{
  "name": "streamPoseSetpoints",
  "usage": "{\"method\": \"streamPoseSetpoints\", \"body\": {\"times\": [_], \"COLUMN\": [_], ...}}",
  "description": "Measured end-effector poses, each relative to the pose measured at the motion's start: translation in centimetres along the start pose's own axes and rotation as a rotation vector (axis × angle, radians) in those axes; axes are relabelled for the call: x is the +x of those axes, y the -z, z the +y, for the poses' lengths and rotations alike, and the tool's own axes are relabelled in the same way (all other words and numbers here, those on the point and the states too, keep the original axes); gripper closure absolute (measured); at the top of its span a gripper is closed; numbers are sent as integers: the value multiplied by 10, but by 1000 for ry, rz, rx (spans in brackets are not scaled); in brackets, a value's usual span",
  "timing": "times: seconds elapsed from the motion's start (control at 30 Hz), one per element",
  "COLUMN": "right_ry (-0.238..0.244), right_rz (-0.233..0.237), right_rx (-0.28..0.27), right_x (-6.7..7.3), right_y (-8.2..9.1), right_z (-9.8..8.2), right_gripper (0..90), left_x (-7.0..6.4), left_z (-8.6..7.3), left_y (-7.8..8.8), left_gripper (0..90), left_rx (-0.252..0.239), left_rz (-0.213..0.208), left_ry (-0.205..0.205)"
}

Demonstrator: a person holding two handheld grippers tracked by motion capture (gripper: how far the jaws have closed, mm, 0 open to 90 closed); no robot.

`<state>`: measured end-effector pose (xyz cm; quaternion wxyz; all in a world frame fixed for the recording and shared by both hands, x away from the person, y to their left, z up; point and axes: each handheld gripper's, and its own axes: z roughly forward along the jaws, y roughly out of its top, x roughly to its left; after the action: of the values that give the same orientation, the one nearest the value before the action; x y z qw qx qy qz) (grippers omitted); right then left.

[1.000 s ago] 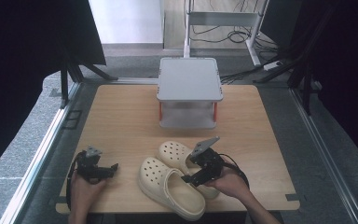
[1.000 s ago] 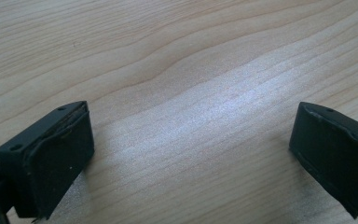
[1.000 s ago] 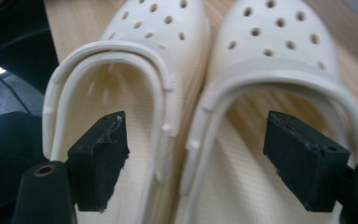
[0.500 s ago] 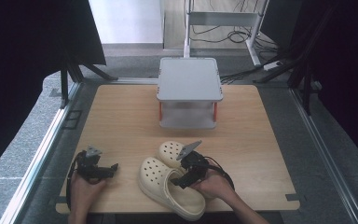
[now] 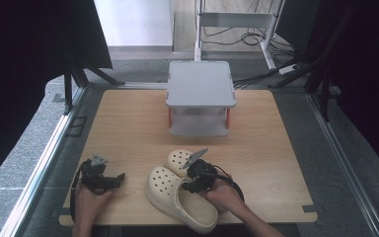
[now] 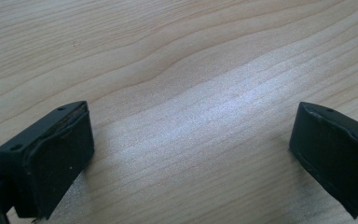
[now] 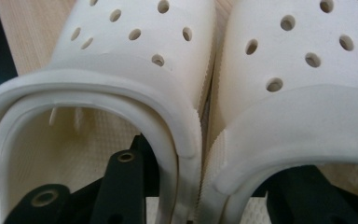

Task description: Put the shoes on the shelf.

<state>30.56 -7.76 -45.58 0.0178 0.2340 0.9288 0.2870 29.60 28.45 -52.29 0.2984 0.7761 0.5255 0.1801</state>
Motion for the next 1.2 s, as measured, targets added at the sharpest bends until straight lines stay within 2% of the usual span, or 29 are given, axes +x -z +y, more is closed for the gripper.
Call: {"method": "streamPoseSetpoints", "body": {"times": [0.17,0.33,0.43,0.77,1.2], "right_ry": [-18,-15,-22,-10,-29], "right_rz": [-15,6,21,2,-24], "right_rx": [10,15,8,2,1], "right_x": [2,1,0,-10,-26], "right_y": [2,9,18,52,86], "right_z": [1,2,5,15,29], "right_gripper": [649,653,652,650,649], "left_x": [0,0,0,0,0], "left_z": [0,0,0,0,0], "left_y": [0,0,0,0,0], "left_gripper": [0,0,0,0,0], "left_rx": [0,0,1,0,0], "left_rz": [0,0,0,0,0], "left_ry": [0,0,-1,0,-1]}}
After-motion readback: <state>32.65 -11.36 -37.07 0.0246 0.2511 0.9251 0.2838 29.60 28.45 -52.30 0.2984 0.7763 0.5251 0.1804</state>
